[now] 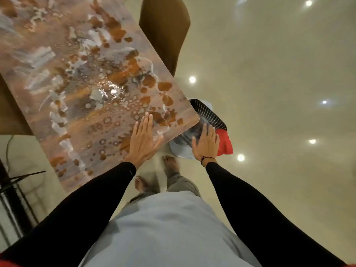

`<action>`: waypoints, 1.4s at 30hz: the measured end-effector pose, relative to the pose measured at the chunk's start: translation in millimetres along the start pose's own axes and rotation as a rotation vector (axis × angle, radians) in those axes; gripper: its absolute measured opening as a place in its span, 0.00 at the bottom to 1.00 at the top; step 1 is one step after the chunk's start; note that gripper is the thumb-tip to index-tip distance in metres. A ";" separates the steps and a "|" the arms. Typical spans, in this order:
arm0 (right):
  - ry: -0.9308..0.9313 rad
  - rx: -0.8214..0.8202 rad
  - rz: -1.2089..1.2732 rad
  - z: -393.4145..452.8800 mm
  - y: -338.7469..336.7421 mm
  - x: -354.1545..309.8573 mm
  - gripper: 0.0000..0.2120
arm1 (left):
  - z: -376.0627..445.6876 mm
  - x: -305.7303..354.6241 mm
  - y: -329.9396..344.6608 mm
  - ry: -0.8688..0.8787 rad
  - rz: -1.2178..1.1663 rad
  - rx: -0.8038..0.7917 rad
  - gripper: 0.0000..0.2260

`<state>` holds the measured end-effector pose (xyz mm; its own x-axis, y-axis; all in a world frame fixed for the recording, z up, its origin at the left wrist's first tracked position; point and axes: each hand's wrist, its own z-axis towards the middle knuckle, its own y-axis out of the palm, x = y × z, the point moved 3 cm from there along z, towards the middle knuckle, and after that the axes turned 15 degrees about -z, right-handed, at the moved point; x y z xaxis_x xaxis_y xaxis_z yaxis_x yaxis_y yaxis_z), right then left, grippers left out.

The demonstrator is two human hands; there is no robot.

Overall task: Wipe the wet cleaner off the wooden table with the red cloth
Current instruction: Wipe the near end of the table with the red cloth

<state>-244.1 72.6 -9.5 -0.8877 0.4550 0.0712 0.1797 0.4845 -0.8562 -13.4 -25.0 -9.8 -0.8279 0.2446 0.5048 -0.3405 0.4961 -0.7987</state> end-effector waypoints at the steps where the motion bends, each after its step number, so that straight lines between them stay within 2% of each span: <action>1: 0.088 0.010 0.040 1.9 1.0 13.7 0.36 | 3.1 5.2 5.3 0.016 0.026 -0.009 0.40; 4: 0.291 0.019 0.152 8.1 7.7 52.7 0.34 | 11.8 18.4 14.0 0.031 0.046 -0.059 0.40; 7: 0.380 -0.008 0.222 15.1 14.2 72.5 0.34 | 19.4 29.5 23.4 0.042 0.056 -0.100 0.40; 13: 0.462 -0.138 0.321 33.5 26.7 99.2 0.34 | 33.2 39.8 30.6 0.053 0.045 -0.096 0.40; 18: 0.501 -0.261 0.354 49.8 35.4 110.7 0.27 | 38.4 37.7 36.4 0.038 0.033 -0.082 0.39; 22: 0.513 -0.220 0.334 54.9 31.8 112.9 0.26 | 39.2 36.8 41.0 0.024 0.030 -0.115 0.38; 29: 0.546 -0.170 0.631 59.1 20.9 97.7 0.27 | 37.5 42.4 46.1 0.026 -0.168 -0.138 0.33; 32: 0.527 -0.163 0.715 61.4 11.1 77.4 0.27 | 37.4 47.8 51.1 0.044 -0.339 -0.226 0.35; 36: 0.481 -0.158 0.841 63.2 -0.7 40.4 0.28 | 36.8 63.8 56.2 0.111 -0.409 -0.352 0.48; 38: 0.406 -0.148 0.839 64.3 -9.3 18.5 0.25 | 35.2 69.5 54.9 0.138 -0.435 -0.385 0.52; 42: 0.118 -0.080 0.674 64.7 -31.3 -21.2 0.22 | 35.3 59.7 37.2 0.115 -0.580 -0.266 0.50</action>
<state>-258.3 -0.6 -17.2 -0.5201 0.7523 -0.4044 0.7109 0.1189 -0.6931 -91.2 -21.4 -20.9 -0.4848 -0.0450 0.8735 -0.5836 0.7605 -0.2848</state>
